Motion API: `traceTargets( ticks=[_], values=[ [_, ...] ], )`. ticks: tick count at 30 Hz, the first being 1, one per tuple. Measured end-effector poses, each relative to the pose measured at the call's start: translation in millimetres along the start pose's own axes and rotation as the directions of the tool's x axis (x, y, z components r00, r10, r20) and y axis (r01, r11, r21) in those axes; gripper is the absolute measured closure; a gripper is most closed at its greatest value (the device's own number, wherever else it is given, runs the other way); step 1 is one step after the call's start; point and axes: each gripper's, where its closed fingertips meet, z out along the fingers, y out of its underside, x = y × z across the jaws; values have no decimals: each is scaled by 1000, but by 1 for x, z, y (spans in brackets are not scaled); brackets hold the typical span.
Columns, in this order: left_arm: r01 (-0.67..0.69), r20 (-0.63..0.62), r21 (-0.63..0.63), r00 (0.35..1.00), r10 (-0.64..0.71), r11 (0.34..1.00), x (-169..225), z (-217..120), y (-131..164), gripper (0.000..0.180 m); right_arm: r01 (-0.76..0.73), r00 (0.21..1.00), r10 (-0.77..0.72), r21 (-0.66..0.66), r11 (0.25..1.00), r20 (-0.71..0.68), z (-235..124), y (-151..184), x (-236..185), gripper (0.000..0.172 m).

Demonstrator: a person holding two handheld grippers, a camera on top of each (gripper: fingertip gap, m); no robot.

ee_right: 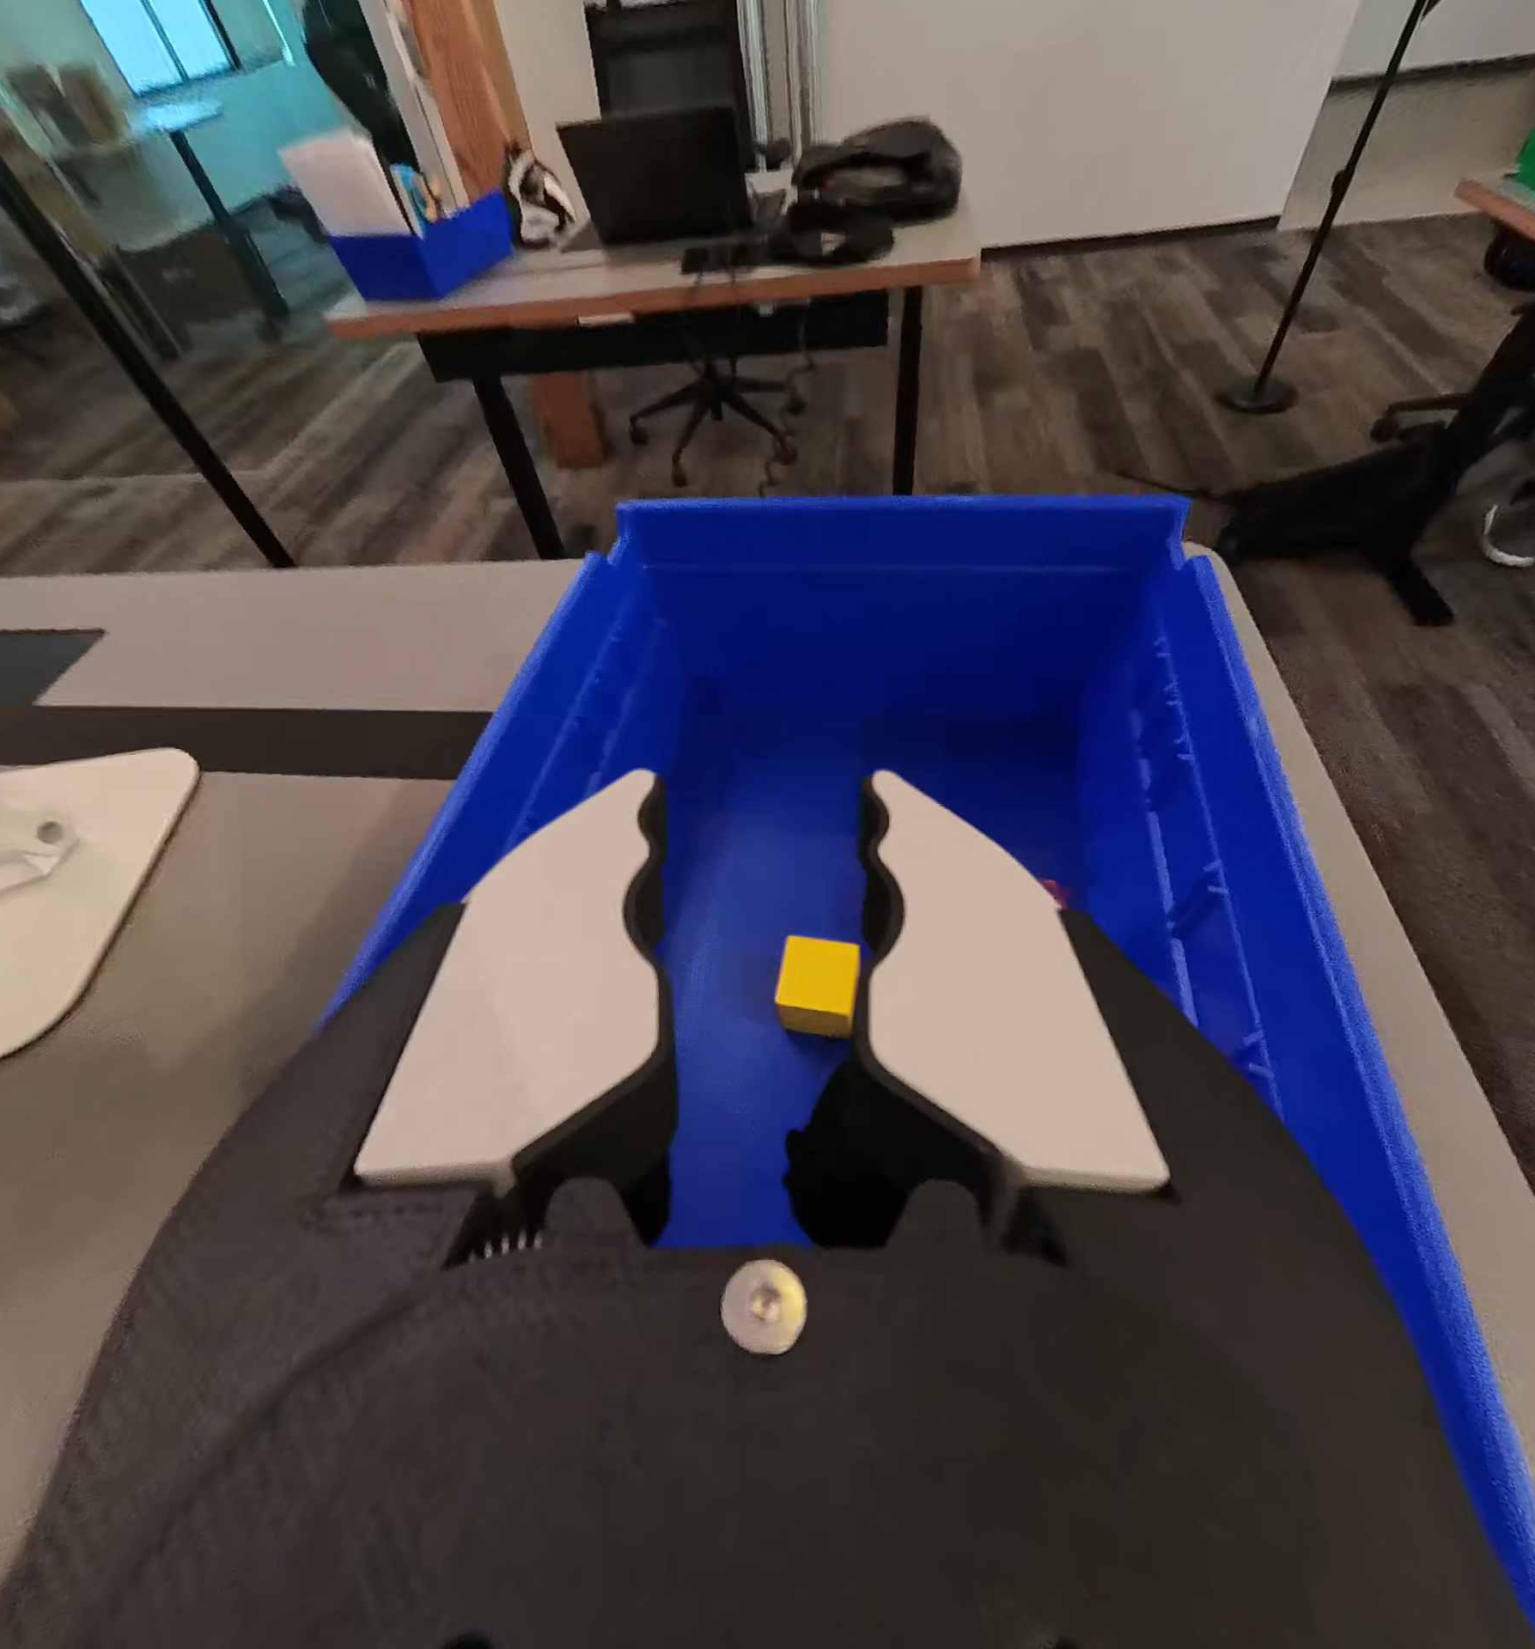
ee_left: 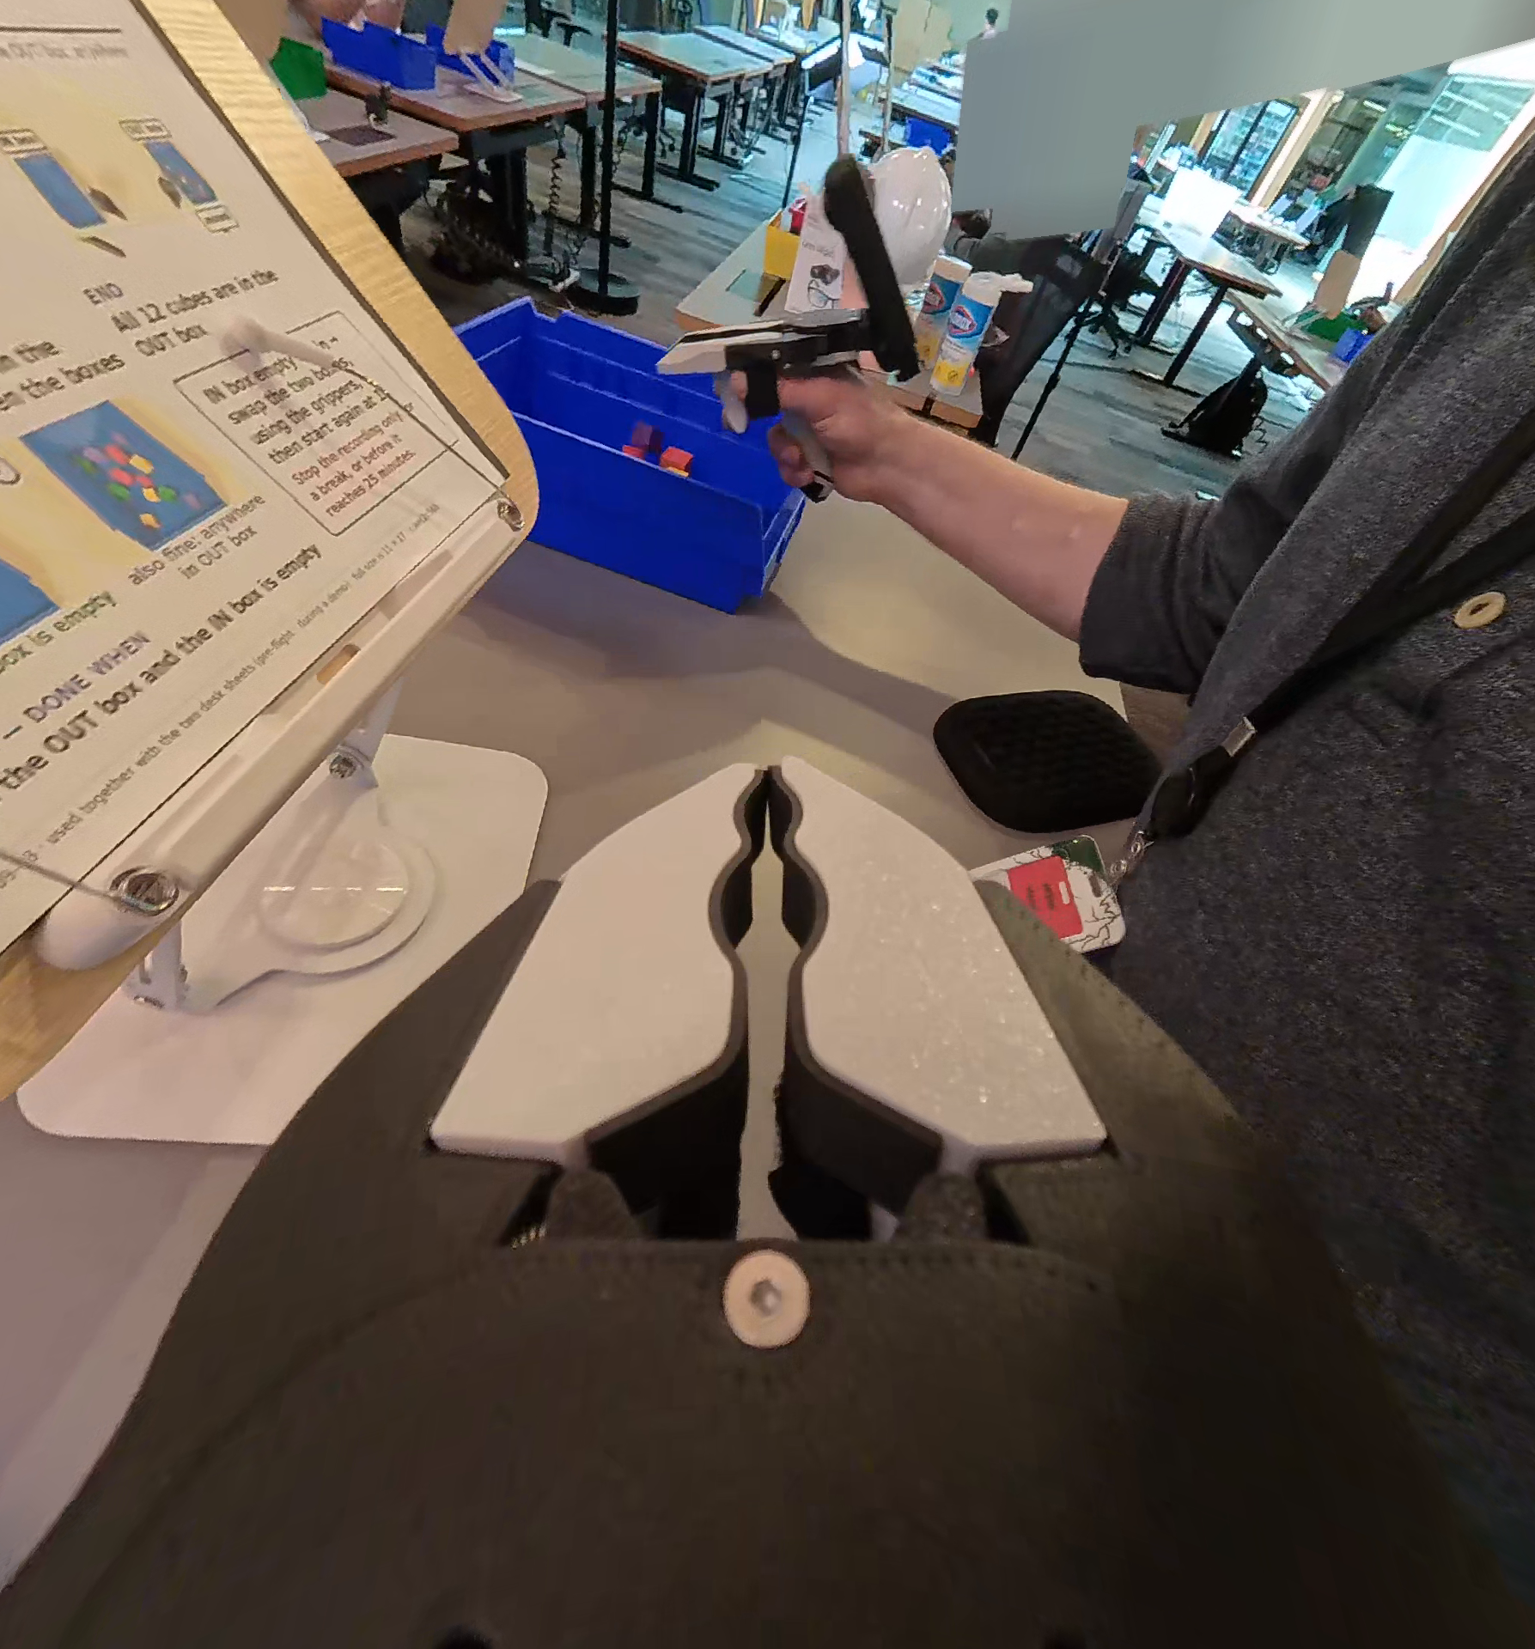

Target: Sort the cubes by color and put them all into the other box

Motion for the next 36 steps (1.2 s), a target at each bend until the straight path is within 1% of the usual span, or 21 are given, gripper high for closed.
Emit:
traceTargets(
  ticks=[2,4,8,10,14,16,17,21,24,26,28,31,36],
  values=[
    [12,27,-3,1000,-12,1000,-6,-6,3,180,-4,1000,4,49,999,5,-9,-6,-5,136],
    [28,72,-10,997,-28,1000,-16,-15,9,180,12,1000,-13,57,998,18,-17,-8,-15,140],
    [67,221,-40,974,-56,997,-48,-48,27,179,8,994,-21,114,993,108,-36,-20,-50,148],
    [95,318,-51,945,-74,994,-69,-72,38,176,25,986,-45,130,991,158,-43,-25,-72,149],
    [169,490,-80,865,-109,982,-112,-121,64,169,63,957,-107,170,983,268,-57,-32,-119,151],
    [216,539,-156,836,-100,964,-130,-140,86,166,67,938,-121,175,982,325,-61,-34,-143,151],
    [244,563,-210,822,-88,947,-139,-148,100,161,69,926,-129,176,982,354,-62,-34,-155,151],
    [299,567,-433,823,0,850,-165,-170,150,150,102,890,-165,169,980,424,-60,-30,-189,151],
    [314,532,-551,846,36,773,-177,-177,177,148,104,867,-167,157,982,469,-58,-27,-207,151],
    [323,501,-593,865,24,738,-181,-180,192,149,108,856,-166,144,984,489,-56,-24,-217,151],
    [303,460,-638,887,34,708,-184,-181,206,149,117,850,-170,136,984,498,-54,-21,-223,151],
    [269,420,-664,906,50,697,-191,-183,218,154,118,843,-162,119,986,513,-52,-19,-229,152],
    [193,327,-729,941,86,656,-198,-181,230,154,123,833,-163,110,986,529,-48,-19,-241,152]
  ],
)
